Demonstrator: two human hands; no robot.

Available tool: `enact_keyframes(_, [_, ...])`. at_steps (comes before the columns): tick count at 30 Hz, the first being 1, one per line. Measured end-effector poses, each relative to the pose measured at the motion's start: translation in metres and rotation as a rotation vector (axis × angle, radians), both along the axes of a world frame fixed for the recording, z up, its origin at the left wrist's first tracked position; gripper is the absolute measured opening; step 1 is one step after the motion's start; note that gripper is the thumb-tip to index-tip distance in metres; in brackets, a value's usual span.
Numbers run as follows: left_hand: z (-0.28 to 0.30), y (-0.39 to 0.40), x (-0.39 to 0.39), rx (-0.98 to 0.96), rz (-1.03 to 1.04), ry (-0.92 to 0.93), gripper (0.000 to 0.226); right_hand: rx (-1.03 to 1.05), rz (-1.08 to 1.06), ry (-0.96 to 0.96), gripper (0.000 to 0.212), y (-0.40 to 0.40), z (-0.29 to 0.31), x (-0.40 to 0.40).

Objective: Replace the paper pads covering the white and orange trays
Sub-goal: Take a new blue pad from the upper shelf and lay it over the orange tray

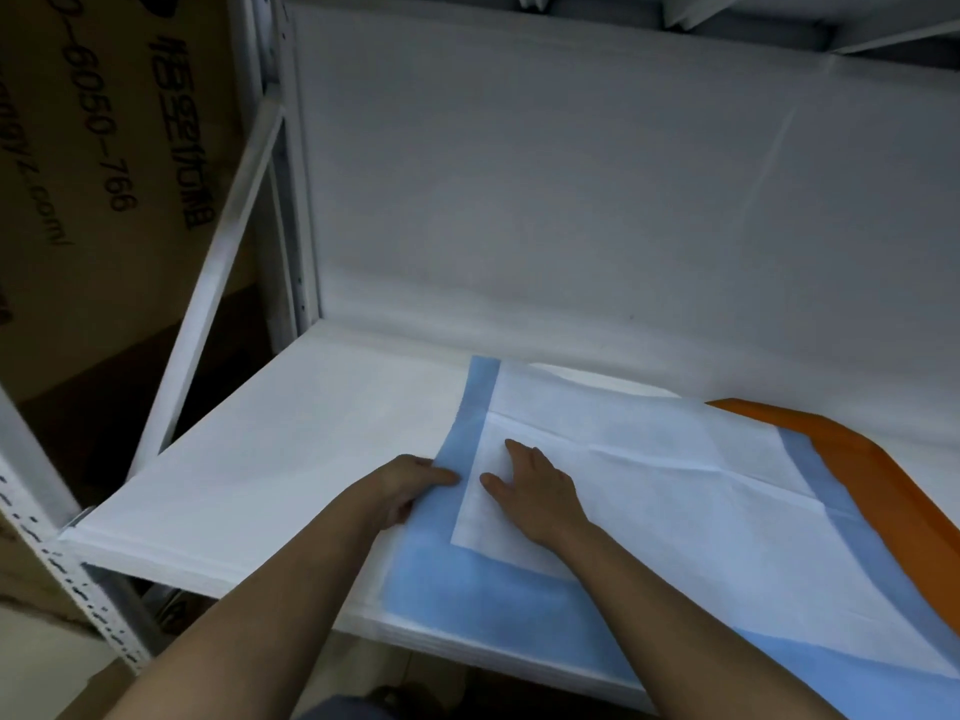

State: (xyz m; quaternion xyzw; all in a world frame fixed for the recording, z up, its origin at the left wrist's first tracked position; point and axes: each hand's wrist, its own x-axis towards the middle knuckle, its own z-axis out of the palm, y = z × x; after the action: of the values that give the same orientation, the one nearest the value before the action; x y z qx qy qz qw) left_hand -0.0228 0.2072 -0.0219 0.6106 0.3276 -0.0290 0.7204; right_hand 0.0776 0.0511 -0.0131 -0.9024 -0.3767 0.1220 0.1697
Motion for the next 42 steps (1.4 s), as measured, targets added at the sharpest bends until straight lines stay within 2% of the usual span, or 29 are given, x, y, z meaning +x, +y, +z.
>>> enact_keyframes(3, [-0.003,0.011,0.008,-0.08,0.002,-0.018,0.049,-0.024,-0.005,0.005,0.067,0.004,-0.01,0.009])
enact_keyframes(8, [0.006,0.025,0.047,-0.047,0.076,-0.039,0.033,0.001,-0.006,-0.071,0.069,0.005,-0.024,0.023])
enact_keyframes(12, [0.011,0.032,0.086,0.024,0.142,-0.086,0.042,0.039,-0.005,-0.073,0.069,0.008,-0.025,0.037])
enact_keyframes(14, [0.01,0.033,0.099,0.073,0.169,-0.1,0.04,0.008,0.012,-0.093,0.083,0.007,-0.024,0.038])
enact_keyframes(17, [0.006,0.036,0.112,0.156,0.22,-0.139,0.023,-0.008,0.009,-0.121,0.112,0.004,-0.024,0.045])
enact_keyframes(20, [-0.004,0.042,0.116,0.258,0.347,-0.116,0.022,-0.021,-0.032,-0.092,0.119,-0.002,-0.037,0.052])
enact_keyframes(23, [-0.007,0.043,0.112,0.341,0.291,-0.033,0.009,-0.03,-0.065,-0.076,0.123,-0.003,-0.047,0.051])
enact_keyframes(28, [-0.004,0.039,0.091,0.406,0.074,0.08,0.023,0.01,-0.084,-0.079,0.131,-0.009,-0.039,0.045])
enact_keyframes(32, [-0.009,0.039,0.06,0.49,0.122,0.169,0.062,0.008,-0.059,-0.035,0.131,-0.031,-0.027,0.029])
enact_keyframes(37, [0.002,0.017,0.022,0.539,0.119,0.264,0.052,-0.032,-0.064,-0.011,0.128,-0.076,-0.017,0.008])
enact_keyframes(38, [0.008,0.004,0.015,0.58,0.117,0.268,0.056,-0.052,-0.064,-0.004,0.122,-0.087,-0.017,0.003])
enact_keyframes(40, [0.019,-0.023,0.005,0.838,0.065,0.33,0.066,-0.102,-0.06,0.01,0.11,-0.108,-0.018,-0.005])
enact_keyframes(42, [0.029,-0.057,0.002,1.08,0.002,0.28,0.07,-0.139,-0.066,0.008,0.12,-0.128,-0.02,-0.007])
